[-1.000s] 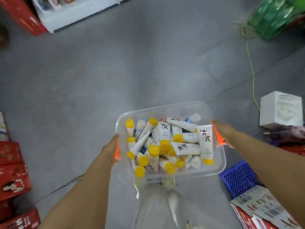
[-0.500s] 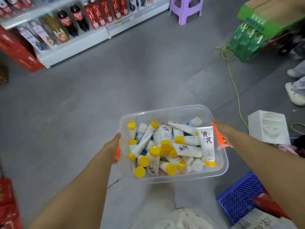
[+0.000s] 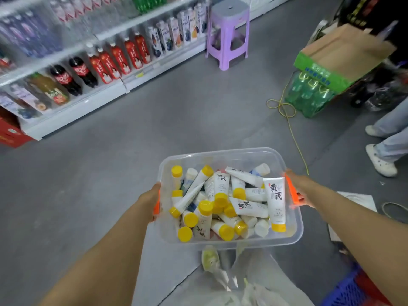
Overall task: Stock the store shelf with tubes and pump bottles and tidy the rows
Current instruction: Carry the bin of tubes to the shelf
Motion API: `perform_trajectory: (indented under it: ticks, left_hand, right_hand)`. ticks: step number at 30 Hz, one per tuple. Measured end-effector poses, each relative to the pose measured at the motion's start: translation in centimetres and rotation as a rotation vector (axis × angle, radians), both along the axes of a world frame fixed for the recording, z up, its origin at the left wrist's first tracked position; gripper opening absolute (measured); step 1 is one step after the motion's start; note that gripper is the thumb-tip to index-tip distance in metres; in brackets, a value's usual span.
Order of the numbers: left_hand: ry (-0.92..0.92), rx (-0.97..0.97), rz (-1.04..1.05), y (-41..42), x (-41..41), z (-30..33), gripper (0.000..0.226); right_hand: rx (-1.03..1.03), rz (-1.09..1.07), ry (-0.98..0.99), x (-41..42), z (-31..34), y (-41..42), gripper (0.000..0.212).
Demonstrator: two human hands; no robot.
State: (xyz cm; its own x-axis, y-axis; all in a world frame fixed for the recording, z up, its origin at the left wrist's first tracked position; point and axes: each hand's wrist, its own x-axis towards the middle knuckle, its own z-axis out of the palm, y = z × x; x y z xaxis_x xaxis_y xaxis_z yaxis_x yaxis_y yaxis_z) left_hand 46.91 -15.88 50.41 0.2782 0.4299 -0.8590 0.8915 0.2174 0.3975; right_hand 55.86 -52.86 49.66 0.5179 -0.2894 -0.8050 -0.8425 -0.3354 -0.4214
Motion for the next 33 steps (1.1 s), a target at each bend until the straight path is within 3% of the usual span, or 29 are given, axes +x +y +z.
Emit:
perform_trajectory:
  ticks: [3, 10, 20, 28, 33]
  left_hand:
    - [-0.04, 0.0, -0.005, -1.1, 6.8, 1.6, 0.06]
    - [-0.058, -0.004, -0.03, -4.8, 22.8, 4.0, 0.038]
    - [-0.021, 0.033, 0.031, -5.8, 46.5, 4.6, 0.04]
    - [-0.137, 0.065, -0.004, -4.8, 66.6, 7.0, 0.039]
    - [-0.146, 0.04, -0.05, -3.5, 79.0, 8.5, 0.031]
  right_hand:
    - [-0.001, -0.015, -0.034, 6.5, 0.2, -1.1, 0.061]
    - [0.008, 0.074, -0.039, 23.2, 2.0, -3.1, 0.047]
    - [0.012, 0.148, -0.123, 48.4, 5.8, -4.1, 0.045]
    - [-0.011, 0.108, -0.226, 68.0, 5.4, -3.1, 0.067]
    - [-0.043, 0.101, -0.222, 80.0, 4.7, -2.0, 0.061]
